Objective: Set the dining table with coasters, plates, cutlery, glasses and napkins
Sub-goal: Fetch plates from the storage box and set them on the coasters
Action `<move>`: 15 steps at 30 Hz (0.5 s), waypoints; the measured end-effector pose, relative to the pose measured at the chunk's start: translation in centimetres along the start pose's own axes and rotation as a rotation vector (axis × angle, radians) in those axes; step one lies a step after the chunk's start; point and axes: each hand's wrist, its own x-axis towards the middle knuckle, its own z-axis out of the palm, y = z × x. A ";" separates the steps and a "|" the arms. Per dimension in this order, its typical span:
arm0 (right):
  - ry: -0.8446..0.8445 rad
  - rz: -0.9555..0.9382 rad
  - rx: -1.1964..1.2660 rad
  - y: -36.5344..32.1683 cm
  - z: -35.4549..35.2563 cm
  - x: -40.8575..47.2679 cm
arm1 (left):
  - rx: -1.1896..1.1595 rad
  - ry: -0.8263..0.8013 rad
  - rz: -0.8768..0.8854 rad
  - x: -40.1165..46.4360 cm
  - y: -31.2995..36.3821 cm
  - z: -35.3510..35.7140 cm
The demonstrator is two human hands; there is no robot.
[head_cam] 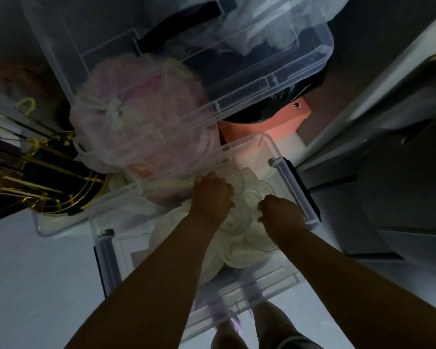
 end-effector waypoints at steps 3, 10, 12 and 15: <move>-0.005 0.031 0.082 -0.1 -0.7 -0.3 | -0.132 0.040 -0.040 -1.0 -1.1 -0.5; 0.136 -0.047 0.382 -6.4 -3.5 -3.5 | -0.543 0.405 -0.350 -8.1 -5.7 1.9; -0.047 -0.073 0.482 -9.6 -2.0 -4.1 | -0.591 0.277 -0.503 -9.8 -6.4 3.6; -0.321 -0.057 0.433 -12.9 1.1 -4.1 | -0.719 0.015 -0.657 -11.0 -7.6 5.3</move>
